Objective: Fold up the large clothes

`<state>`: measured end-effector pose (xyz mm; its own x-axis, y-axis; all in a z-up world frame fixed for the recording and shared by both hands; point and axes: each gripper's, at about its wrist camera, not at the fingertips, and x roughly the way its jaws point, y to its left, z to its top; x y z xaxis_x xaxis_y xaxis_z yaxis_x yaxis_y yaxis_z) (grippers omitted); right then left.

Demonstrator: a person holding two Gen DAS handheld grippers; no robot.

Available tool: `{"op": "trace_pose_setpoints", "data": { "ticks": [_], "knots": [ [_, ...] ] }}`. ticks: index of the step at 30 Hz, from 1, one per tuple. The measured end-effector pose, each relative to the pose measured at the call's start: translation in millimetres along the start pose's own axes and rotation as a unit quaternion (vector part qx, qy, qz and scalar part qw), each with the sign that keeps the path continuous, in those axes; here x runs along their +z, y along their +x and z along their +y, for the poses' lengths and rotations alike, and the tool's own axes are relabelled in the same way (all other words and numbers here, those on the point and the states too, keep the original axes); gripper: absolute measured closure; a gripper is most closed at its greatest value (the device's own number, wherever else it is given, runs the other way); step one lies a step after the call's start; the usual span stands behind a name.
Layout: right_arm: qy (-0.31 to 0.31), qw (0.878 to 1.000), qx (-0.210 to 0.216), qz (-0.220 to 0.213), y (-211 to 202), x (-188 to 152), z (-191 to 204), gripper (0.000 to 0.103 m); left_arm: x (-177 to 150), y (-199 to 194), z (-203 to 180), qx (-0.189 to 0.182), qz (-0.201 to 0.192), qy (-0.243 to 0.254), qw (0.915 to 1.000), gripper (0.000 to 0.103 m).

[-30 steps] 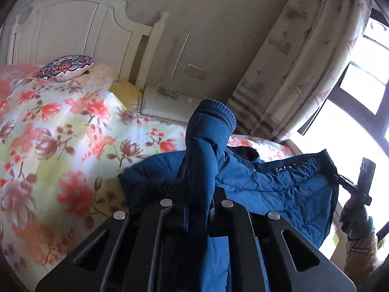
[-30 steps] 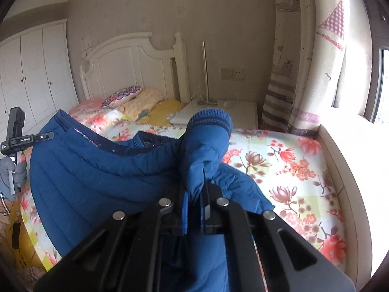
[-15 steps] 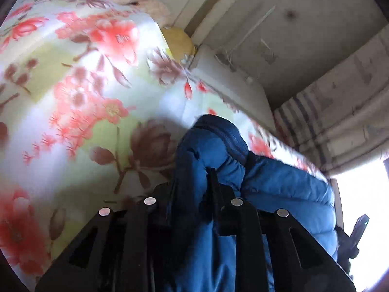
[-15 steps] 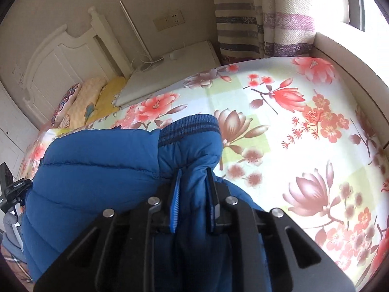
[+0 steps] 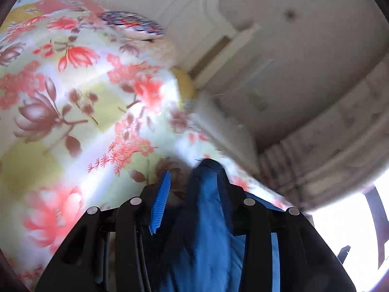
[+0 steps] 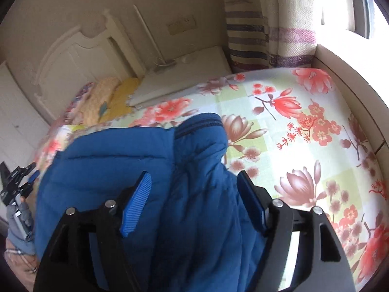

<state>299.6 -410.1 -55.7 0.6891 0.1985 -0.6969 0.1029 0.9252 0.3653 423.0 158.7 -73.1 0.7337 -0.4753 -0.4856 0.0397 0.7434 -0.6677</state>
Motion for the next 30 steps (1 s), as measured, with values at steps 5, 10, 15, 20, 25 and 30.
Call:
{"op": "trace_pose_setpoints", "data": {
  "ticks": [5,10,15,20,25,30],
  "knots": [
    [-0.096,0.994,0.036,-0.038,-105,-73,-7,0.013,-48,-84,14,-0.039,0.046,0.137,0.9887,0.004],
    [-0.116,0.992,0.051,0.012,-129,-159,-18,0.013,-119,-112,42,-0.013,0.118,0.189,0.9748,0.004],
    [-0.129,0.990,0.052,0.017,-109,-175,-2,0.019,-143,-88,31,-0.003,0.138,0.209,0.9680,0.004],
    [-0.145,0.988,0.047,-0.009,-99,-172,13,0.052,-148,-69,10,-0.027,0.140,0.183,0.9726,0.038],
    [-0.122,0.991,0.045,-0.024,-113,-186,14,0.069,-155,-94,8,-0.031,0.106,0.179,0.9776,0.069],
    [-0.126,0.989,0.073,-0.014,-150,-219,14,0.071,-188,-148,13,-0.035,0.112,0.182,0.9762,0.070]
  ]
}}
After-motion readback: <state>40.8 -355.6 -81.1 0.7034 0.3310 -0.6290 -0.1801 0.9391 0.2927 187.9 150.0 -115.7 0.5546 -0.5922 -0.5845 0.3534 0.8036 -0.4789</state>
